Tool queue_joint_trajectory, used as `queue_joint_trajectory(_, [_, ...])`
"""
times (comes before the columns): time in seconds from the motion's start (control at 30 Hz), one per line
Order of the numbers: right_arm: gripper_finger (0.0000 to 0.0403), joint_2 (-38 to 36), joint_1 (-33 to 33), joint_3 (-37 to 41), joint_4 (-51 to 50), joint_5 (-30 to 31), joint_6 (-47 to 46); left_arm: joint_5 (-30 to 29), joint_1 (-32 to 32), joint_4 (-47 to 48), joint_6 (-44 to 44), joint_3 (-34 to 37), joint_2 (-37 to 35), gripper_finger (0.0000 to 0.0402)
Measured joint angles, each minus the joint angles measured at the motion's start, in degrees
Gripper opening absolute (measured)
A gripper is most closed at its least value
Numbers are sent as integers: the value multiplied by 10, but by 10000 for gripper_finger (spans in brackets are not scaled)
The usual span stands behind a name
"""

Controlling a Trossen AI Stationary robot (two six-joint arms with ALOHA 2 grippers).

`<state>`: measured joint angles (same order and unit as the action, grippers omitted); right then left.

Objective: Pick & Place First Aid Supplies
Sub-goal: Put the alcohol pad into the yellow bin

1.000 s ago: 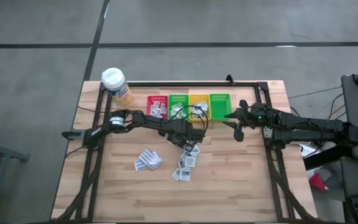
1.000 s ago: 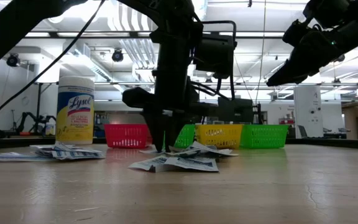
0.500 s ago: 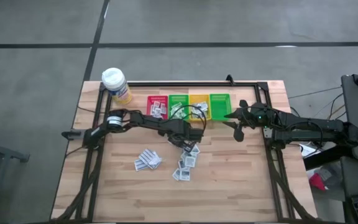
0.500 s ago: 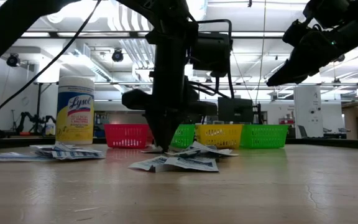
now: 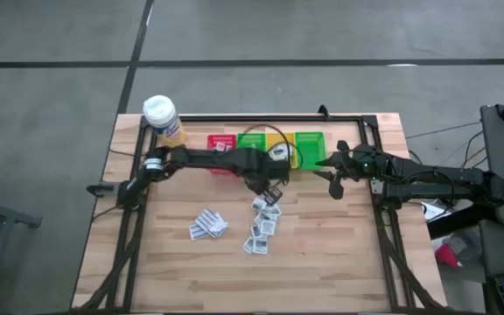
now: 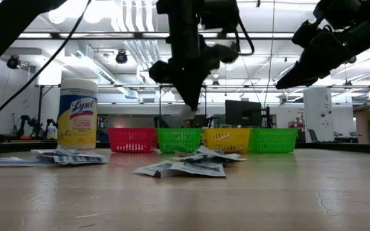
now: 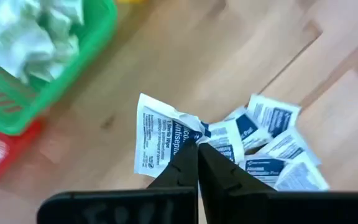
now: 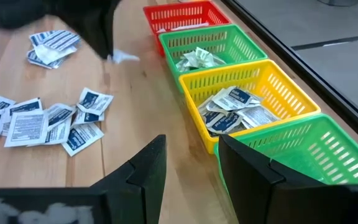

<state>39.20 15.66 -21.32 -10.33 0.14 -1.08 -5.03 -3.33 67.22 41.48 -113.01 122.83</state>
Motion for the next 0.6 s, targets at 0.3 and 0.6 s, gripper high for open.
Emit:
queue_joint_trajectory(0.3, [146,0,0,0,-2,0,0,44,-51,-88,-105,-1,-118,0])
queue_joint_trajectory(0.6, [146,0,0,0,-2,0,2,241,-65,-300,-194,-1,-179,0])
